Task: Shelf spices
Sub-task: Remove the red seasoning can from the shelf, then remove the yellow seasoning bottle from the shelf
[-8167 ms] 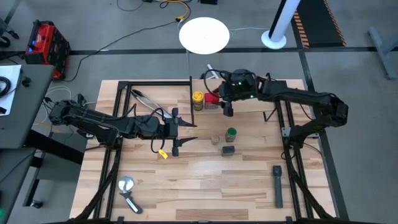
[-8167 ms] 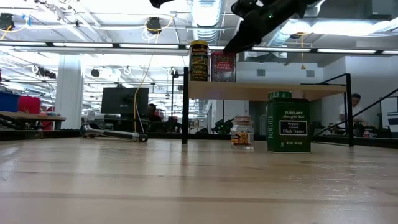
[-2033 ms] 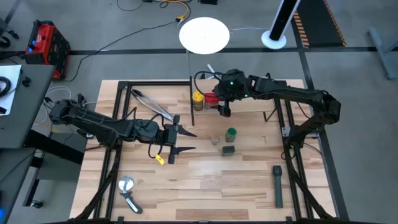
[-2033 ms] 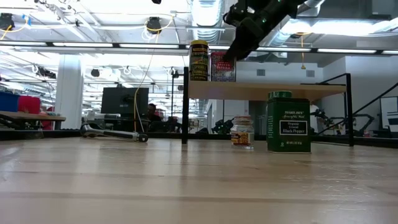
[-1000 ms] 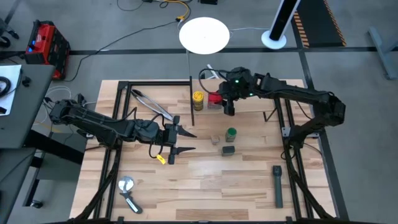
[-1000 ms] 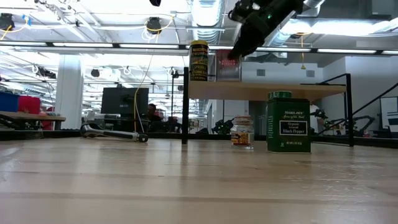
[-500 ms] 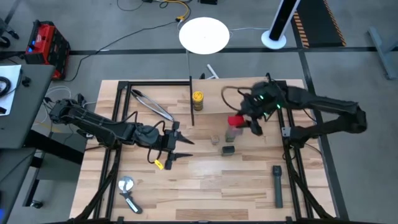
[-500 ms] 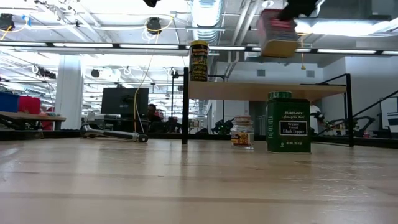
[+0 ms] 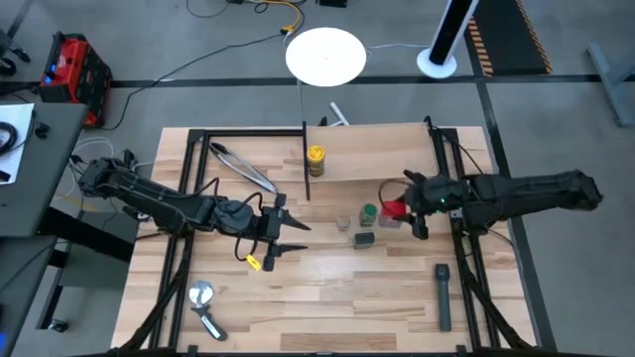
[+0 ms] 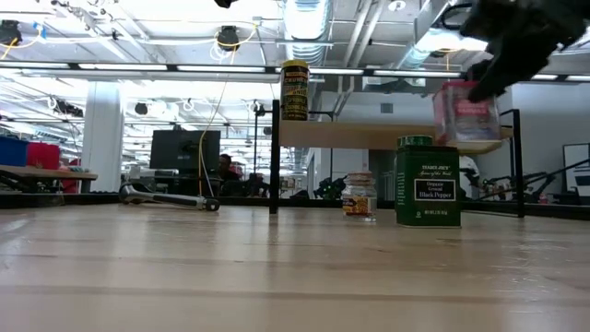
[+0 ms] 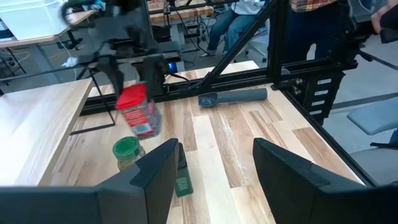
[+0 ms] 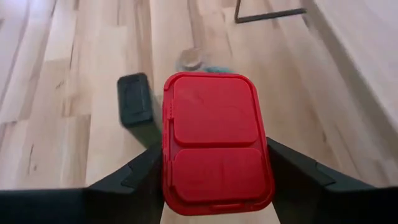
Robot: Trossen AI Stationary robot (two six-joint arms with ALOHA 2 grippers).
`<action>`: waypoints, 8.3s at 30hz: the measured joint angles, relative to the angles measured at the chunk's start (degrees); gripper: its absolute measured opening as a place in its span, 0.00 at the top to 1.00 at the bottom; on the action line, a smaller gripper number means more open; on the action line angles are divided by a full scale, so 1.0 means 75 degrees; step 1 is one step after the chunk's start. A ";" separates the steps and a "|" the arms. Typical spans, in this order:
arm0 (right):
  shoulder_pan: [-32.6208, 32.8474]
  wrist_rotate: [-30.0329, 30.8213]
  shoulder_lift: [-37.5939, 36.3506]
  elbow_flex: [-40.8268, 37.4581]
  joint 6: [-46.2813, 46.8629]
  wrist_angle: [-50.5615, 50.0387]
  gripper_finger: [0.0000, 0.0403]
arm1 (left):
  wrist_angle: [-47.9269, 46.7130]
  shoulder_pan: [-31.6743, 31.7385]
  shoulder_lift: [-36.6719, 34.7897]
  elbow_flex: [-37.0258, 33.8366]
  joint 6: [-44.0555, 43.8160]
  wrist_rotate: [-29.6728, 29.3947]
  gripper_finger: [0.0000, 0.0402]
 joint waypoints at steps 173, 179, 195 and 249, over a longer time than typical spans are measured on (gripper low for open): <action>0.3073 0.4482 0.2184 0.1454 0.0991 0.0444 0.28 | 0.2691 0.4289 0.2378 0.0000 -0.1290 0.0263 0.54; 0.3069 0.4512 0.2185 0.1454 0.0988 0.0466 0.28 | 0.3216 0.3889 0.2313 0.0000 -0.0991 0.0275 0.54; 0.2569 0.4774 0.2184 0.1452 0.1094 0.0595 0.28 | 0.2111 0.1171 0.1524 0.0000 0.0082 -0.0920 0.54; 0.2363 0.4710 0.2184 0.1452 0.0589 0.1245 0.28 | 0.7016 0.0529 0.4667 -0.2207 -0.0888 -0.2587 0.54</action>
